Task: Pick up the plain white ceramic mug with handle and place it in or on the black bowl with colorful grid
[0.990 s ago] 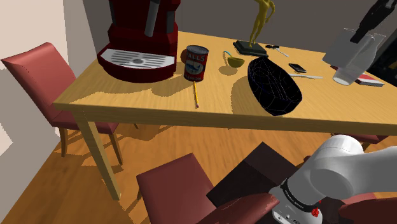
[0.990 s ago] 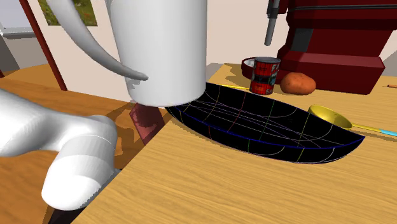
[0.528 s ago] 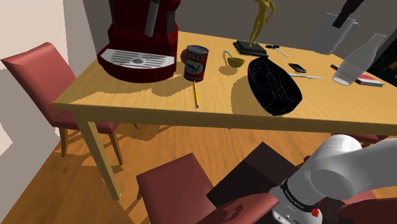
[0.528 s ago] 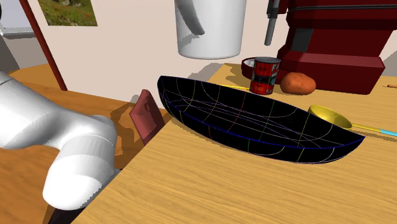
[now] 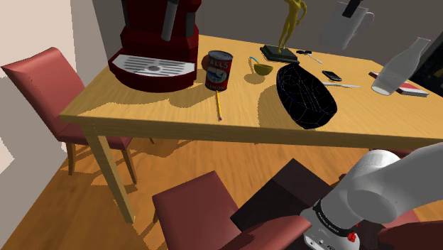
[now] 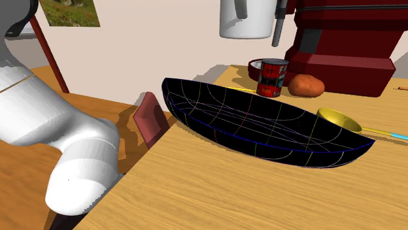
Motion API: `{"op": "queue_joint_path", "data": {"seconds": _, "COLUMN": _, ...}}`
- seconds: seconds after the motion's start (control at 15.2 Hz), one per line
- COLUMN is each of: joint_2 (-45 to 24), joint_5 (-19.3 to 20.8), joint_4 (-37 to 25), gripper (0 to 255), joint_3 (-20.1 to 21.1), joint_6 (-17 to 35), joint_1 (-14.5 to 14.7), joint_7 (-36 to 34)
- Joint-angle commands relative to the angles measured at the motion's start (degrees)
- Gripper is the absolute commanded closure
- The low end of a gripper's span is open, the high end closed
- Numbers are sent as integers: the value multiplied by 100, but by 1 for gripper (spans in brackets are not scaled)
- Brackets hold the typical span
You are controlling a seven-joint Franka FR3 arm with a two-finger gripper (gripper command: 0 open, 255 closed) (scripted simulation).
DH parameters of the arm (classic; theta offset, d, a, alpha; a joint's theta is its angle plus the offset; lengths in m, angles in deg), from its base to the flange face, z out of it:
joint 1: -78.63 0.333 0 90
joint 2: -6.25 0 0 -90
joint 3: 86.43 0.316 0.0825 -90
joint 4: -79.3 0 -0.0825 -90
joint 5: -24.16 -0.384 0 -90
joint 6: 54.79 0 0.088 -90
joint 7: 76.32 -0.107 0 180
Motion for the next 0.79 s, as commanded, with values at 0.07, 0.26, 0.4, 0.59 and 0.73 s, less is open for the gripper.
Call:
{"op": "queue_joint_path", "data": {"seconds": 0.07, "joint_2": 180, "joint_5": 3, "joint_4": 411, "gripper": 255, "joint_3": 33, "joint_6": 234, "joint_1": -3, "joint_7": -48}}
{"op": "queue_joint_path", "data": {"seconds": 0.26, "joint_2": 411, "joint_5": 18, "joint_4": 905, "gripper": 255, "joint_3": 50, "joint_6": 499, "joint_1": -13, "joint_7": -71}}
{"op": "queue_joint_path", "data": {"seconds": 0.4, "joint_2": 553, "joint_5": 28, "joint_4": 1215, "gripper": 255, "joint_3": 58, "joint_6": 666, "joint_1": -19, "joint_7": -84}}
{"op": "queue_joint_path", "data": {"seconds": 0.59, "joint_2": 751, "joint_5": 41, "joint_4": 1654, "gripper": 255, "joint_3": 67, "joint_6": 908, "joint_1": -29, "joint_7": -101}}
{"op": "queue_joint_path", "data": {"seconds": 0.73, "joint_2": 874, "joint_5": 49, "joint_4": 1933, "gripper": 255, "joint_3": 71, "joint_6": 1064, "joint_1": -36, "joint_7": -111}}
